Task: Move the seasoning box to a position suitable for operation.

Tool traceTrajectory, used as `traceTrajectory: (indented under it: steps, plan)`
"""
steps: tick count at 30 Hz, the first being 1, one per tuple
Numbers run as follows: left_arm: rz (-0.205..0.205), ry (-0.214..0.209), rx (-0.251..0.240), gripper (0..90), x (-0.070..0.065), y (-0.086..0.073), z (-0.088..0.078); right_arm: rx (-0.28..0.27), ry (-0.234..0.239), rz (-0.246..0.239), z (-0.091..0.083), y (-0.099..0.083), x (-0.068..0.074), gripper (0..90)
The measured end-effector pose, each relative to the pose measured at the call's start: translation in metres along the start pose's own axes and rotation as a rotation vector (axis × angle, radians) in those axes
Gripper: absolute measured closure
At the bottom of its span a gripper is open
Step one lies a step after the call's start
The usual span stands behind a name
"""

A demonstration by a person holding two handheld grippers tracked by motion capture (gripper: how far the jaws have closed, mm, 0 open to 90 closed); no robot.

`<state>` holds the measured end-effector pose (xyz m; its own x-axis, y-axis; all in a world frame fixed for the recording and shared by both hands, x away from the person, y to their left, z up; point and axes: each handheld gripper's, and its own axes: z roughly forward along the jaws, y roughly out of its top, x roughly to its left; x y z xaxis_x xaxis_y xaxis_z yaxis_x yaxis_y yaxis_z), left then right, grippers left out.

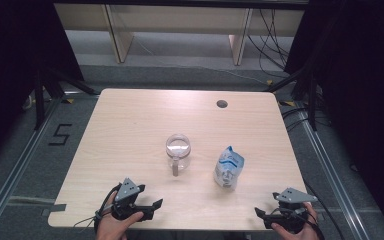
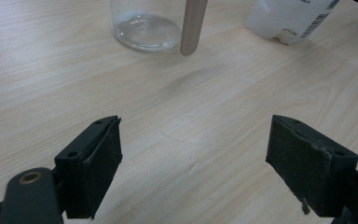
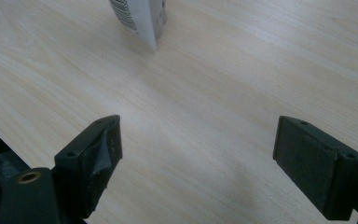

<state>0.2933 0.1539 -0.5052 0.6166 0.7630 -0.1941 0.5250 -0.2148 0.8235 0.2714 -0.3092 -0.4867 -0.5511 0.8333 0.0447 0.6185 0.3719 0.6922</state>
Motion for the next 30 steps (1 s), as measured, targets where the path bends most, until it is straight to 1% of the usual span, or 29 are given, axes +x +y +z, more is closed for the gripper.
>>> traceTrajectory:
  steps: [1, 2, 3, 4, 5, 6, 7, 8, 9, 10, 11, 12, 13, 14, 17, 18, 19, 20, 21, 22, 24, 25, 26, 27, 28, 29, 30]
  plan:
    - [0.0, 0.009, 0.002, 17.3, -0.001, 0.001, -0.001, -0.004, -0.006, 0.002, 0.0, 0.0, 0.0, 16.5]
    - [0.002, 0.009, -0.002, 17.3, 0.0, 0.001, -0.001, -0.008, -0.011, -0.016, 0.0, 0.0, -0.002, 16.6]
    - [-0.003, 0.008, -0.011, 17.3, 0.0, 0.002, 0.0, -0.008, -0.011, -0.016, 0.0, 0.0, -0.002, 16.6]
    - [-0.001, 0.018, -0.016, 17.4, 0.0, 0.003, 0.0, -0.011, -0.004, -0.017, 0.0, 0.0, -0.003, 16.7]
    - [-0.007, 0.015, -0.014, 17.5, 0.001, 0.004, 0.0, -0.019, -0.029, -0.041, 0.0, 0.0, -0.004, 16.8]
    - [-0.007, 0.015, -0.014, 17.6, 0.001, 0.004, 0.0, -0.015, -0.017, -0.032, 0.0, 0.0, -0.004, 16.8]
    - [-0.003, 0.017, -0.015, 17.6, 0.001, 0.004, 0.0, -0.015, -0.017, -0.032, 0.0, 0.0, -0.004, 16.8]
    - [-0.001, 0.023, -0.014, 17.8, 0.0, 0.005, 0.001, -0.009, 0.0, -0.036, 0.001, 0.001, -0.005, 16.8]
    - [0.003, 0.02, -0.015, 18.1, 0.001, 0.006, 0.001, -0.016, -0.011, -0.035, 0.001, 0.001, -0.003, 16.9]
    - [-0.003, 0.014, -0.022, 18.4, 0.001, 0.007, 0.003, -0.016, -0.011, -0.035, 0.001, 0.001, -0.003, 16.9]
    - [0.005, 0.015, -0.018, 18.6, 0.001, 0.008, 0.003, -0.017, -0.012, -0.028, 0.001, 0.001, -0.003, 17.0]
    - [0.004, 0.017, -0.023, 18.6, 0.001, 0.01, 0.004, -0.017, -0.012, -0.028, 0.001, 0.001, -0.003, 17.0]
    - [0.005, 0.015, -0.027, 18.9, 0.001, 0.011, 0.005, -0.021, -0.008, -0.038, 0.002, 0.001, -0.003, 17.0]
    - [0.007, 0.023, -0.028, 19.3, 0.0, 0.013, 0.005, -0.025, -0.009, -0.055, 0.003, 0.0, -0.004, 17.1]
    - [0.013, 0.02, -0.036, 20.5, 0.001, 0.017, 0.009, -0.027, -0.012, -0.056, 0.003, 0.001, -0.004, 17.4]
    - [0.012, 0.023, -0.045, 21.4, 0.0, 0.022, 0.013, -0.027, -0.014, -0.058, 0.003, 0.001, -0.004, 17.4]
    - [0.012, 0.023, -0.045, 21.8, 0.0, 0.022, 0.013, -0.027, -0.014, -0.058, 0.003, 0.001, -0.004, 17.4]
    - [0.002, 0.03, -0.051, 21.8, -0.002, 0.024, 0.015, -0.027, -0.015, -0.059, 0.003, 0.001, -0.005, 17.5]
    - [0.019, 0.034, -0.049, 22.3, -0.002, 0.026, 0.017, -0.027, -0.016, -0.062, 0.003, 0.001, -0.005, 17.7]
    - [0.027, 0.031, -0.054, 23.4, -0.002, 0.029, 0.02, -0.006, 0.008, -0.028, 0.001, 0.002, -0.003, 18.0]
    - [0.023, 0.035, -0.057, 24.0, -0.006, 0.033, 0.026, -0.003, 0.008, -0.021, 0.001, 0.002, -0.003, 18.0]
    - [0.032, 0.03, -0.059, 24.7, -0.006, 0.035, 0.028, -0.008, 0.008, -0.028, 0.001, 0.002, -0.003, 18.0]
    - [0.041, 0.036, -0.063, 25.4, -0.008, 0.037, 0.031, -0.013, 0.003, -0.041, 0.002, 0.001, -0.004, 18.1]
    - [0.061, 0.039, -0.064, 27.8, -0.008, 0.04, 0.034, -0.018, -0.006, -0.021, 0.002, 0.0, -0.002, 18.2]
    - [0.05, 0.045, -0.064, 28.4, -0.01, 0.042, 0.037, -0.013, -0.021, -0.005, 0.0, 0.001, 0.0, 18.2]
    - [0.054, 0.044, -0.067, 28.4, -0.011, 0.044, 0.04, -0.013, -0.021, -0.005, 0.0, 0.001, 0.0, 18.2]
    - [0.067, 0.049, -0.067, 29.3, -0.011, 0.046, 0.042, -0.015, -0.021, -0.006, 0.0, 0.001, -0.001, 18.2]
